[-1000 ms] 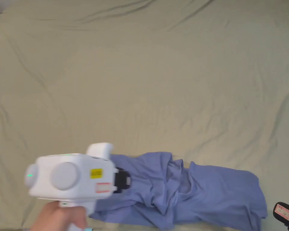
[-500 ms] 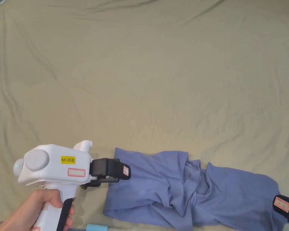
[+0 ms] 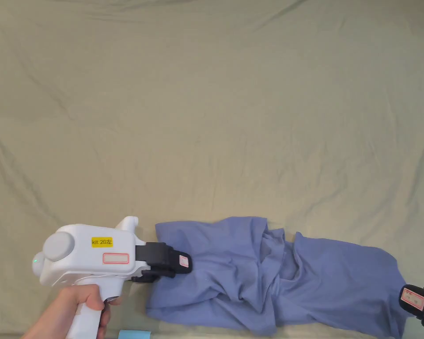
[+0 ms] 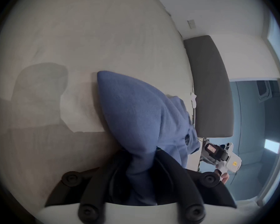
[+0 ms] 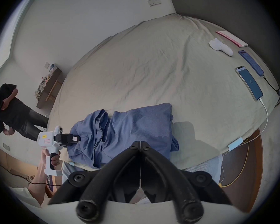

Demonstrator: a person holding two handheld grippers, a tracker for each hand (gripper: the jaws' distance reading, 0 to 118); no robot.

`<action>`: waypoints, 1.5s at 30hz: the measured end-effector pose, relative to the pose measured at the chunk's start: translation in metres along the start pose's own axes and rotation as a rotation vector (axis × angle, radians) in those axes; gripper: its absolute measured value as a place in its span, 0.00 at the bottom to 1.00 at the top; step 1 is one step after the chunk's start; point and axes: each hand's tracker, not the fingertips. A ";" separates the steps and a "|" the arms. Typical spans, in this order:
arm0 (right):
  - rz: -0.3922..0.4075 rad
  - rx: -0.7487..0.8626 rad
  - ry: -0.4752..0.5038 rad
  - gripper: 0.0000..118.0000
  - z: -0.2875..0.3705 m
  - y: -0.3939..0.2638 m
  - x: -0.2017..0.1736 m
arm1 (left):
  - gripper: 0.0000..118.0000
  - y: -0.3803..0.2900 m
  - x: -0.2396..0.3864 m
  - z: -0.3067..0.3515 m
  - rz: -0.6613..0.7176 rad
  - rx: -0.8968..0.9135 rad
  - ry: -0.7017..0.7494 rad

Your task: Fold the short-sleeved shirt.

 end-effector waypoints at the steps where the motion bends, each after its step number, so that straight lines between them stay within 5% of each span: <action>1: 0.001 0.001 0.000 0.00 0.002 0.000 -0.001 | 0.11 0.022 -0.019 0.014 -0.044 0.025 0.062; 8: 0.013 0.013 0.024 0.00 0.001 0.002 -0.006 | 0.08 0.020 -0.005 0.067 -0.072 0.057 0.094; 17: 0.018 0.001 0.085 0.00 -0.008 -0.001 -0.012 | 0.08 0.024 0.006 0.180 -0.064 0.248 0.510; 19: 0.015 0.003 0.096 0.00 -0.009 -0.002 -0.011 | 0.08 0.022 0.028 0.184 -0.147 0.267 0.650; 29: 0.019 0.015 0.097 0.00 -0.008 -0.010 0.015 | 0.08 -0.019 0.162 0.081 -0.457 0.209 0.940; 36: -0.042 0.007 0.126 0.00 -0.013 -0.023 0.040 | 0.09 -0.061 0.216 -0.068 -0.690 0.066 1.052; 37: -0.057 0.005 0.122 0.00 -0.014 -0.025 0.044 | 0.24 -0.069 0.219 -0.094 -0.726 0.062 1.043; 39: -0.076 0.001 0.116 0.00 -0.014 -0.027 0.050 | 0.94 -0.075 0.219 -0.139 -0.796 0.011 0.886; 42: -0.093 0.007 0.106 0.00 -0.007 -0.029 0.057 | 0.91 -0.081 0.230 -0.162 -0.598 -0.092 0.600; 45: -0.106 0.023 0.099 0.00 0.000 -0.028 0.063 | 0.92 -0.088 0.241 -0.157 -0.589 -0.099 0.505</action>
